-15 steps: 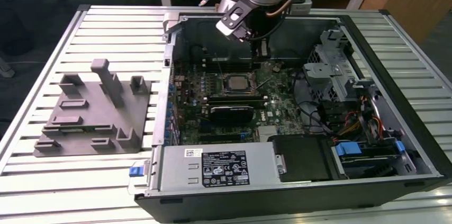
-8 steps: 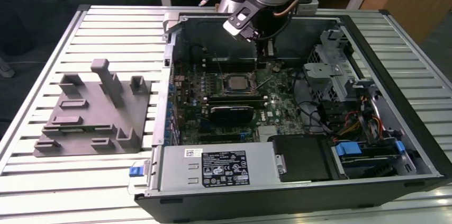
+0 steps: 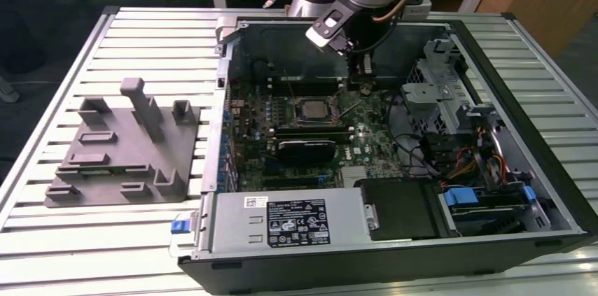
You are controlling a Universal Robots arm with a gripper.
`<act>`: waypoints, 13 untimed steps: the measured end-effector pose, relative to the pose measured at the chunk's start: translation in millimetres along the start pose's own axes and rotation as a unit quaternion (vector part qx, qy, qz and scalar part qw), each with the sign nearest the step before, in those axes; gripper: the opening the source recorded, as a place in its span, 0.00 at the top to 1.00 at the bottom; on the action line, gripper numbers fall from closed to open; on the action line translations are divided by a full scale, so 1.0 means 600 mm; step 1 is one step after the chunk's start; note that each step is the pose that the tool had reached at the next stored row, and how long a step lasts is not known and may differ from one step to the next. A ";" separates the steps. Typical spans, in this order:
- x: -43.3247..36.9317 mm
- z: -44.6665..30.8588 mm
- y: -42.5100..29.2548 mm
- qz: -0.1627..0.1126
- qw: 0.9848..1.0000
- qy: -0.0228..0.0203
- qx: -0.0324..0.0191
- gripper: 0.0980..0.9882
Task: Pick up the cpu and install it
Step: 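Close the cpu cover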
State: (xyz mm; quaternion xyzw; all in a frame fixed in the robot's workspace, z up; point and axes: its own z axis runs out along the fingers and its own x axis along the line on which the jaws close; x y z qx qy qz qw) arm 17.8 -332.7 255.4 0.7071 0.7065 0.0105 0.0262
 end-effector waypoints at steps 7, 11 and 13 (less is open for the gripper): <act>0.000 0.001 0.021 0.000 1.000 0.000 0.000 0.99; 0.000 0.002 0.038 0.000 1.000 0.000 0.000 0.99; 0.000 0.002 0.049 0.000 1.000 0.000 0.000 0.99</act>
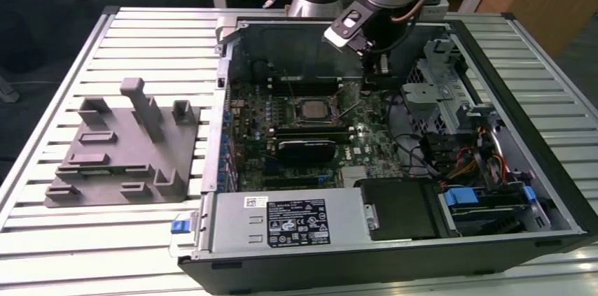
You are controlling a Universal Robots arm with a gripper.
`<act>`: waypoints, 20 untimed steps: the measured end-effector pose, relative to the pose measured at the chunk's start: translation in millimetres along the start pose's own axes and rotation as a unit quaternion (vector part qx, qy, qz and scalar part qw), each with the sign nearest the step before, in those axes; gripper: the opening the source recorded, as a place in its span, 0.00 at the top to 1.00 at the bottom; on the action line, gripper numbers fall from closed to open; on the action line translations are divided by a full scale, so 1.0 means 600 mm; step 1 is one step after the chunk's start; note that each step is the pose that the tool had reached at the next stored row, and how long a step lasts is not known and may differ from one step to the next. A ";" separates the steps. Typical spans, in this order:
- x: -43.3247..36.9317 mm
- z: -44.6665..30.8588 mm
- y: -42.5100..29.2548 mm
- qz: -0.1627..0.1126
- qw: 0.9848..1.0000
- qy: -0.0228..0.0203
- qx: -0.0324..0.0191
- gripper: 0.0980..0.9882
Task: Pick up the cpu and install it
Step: 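Close the cpu cover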
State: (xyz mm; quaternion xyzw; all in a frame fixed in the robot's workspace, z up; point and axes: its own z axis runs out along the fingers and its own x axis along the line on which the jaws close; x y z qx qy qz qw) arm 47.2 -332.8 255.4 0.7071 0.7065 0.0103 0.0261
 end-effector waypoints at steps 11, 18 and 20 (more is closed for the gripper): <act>0.000 0.026 0.008 0.000 1.000 0.000 0.000 0.99; 0.000 0.031 0.008 0.000 1.000 0.000 0.000 0.99; 0.000 0.031 0.008 0.000 1.000 0.000 0.000 0.99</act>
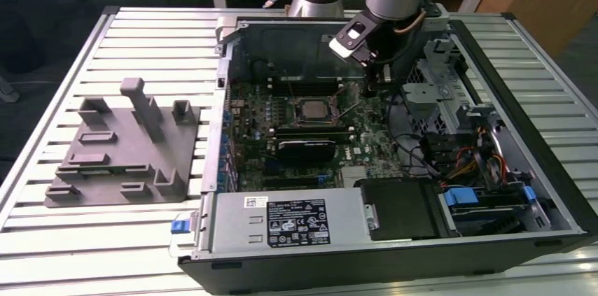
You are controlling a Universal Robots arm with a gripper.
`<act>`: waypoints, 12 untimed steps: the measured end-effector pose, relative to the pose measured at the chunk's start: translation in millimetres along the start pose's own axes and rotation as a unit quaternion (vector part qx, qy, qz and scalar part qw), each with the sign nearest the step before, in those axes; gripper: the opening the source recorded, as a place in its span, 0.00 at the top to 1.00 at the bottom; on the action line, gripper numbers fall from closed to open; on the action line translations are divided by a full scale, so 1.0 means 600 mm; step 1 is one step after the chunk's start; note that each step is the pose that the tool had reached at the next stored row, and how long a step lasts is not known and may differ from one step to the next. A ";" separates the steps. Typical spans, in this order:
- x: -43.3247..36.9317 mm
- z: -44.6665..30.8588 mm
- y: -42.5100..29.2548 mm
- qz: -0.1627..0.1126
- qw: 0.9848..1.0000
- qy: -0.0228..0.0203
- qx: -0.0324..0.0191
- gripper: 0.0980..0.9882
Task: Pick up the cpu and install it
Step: 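Close the cpu cover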
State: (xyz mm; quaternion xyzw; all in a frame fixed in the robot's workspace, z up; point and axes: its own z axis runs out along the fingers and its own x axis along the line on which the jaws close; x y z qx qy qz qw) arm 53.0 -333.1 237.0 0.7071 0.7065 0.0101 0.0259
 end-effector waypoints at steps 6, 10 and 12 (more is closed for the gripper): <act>0.000 0.000 -0.005 0.000 1.000 0.000 0.000 0.99; 0.000 -0.001 -0.016 0.000 1.000 0.000 0.000 0.99; 0.000 -0.001 -0.022 0.000 1.000 0.000 0.000 0.99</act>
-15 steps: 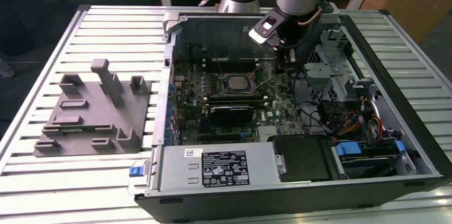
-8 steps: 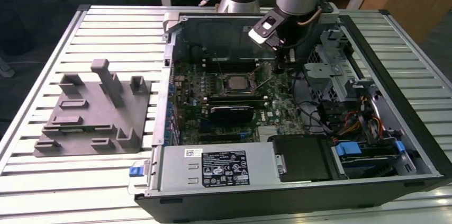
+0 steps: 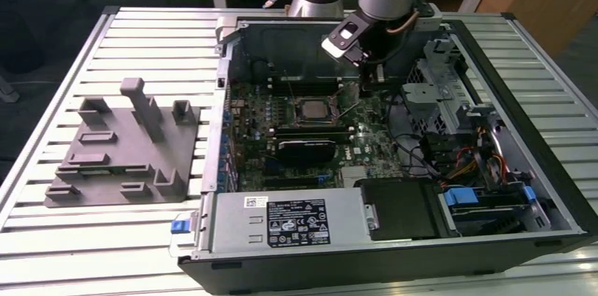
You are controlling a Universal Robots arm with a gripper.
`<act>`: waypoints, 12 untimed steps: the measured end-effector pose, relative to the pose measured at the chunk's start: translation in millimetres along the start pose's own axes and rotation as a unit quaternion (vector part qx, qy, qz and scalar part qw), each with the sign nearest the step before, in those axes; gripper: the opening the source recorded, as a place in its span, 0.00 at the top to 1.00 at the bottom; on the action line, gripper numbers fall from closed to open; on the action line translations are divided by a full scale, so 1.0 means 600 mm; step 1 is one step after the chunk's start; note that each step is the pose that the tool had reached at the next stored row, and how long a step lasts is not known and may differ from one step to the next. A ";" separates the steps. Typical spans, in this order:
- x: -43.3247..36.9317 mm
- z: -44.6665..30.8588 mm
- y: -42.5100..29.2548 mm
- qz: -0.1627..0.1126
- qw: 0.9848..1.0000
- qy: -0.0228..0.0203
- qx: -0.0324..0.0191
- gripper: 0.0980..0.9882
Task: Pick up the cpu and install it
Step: 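Close the cpu cover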
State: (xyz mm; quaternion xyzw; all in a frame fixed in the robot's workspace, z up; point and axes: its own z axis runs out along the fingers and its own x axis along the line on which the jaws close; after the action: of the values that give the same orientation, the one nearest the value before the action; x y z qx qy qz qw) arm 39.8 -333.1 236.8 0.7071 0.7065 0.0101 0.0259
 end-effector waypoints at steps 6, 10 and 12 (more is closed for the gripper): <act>0.000 -0.001 -0.018 0.000 1.000 0.000 0.000 0.99; 0.000 -0.001 -0.030 0.000 1.000 0.000 0.000 0.99; 0.000 -0.002 -0.036 0.000 1.000 0.000 0.000 0.99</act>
State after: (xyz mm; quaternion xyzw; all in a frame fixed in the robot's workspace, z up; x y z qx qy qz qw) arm 18.1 -333.1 236.7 0.7071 0.7065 0.0101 0.0259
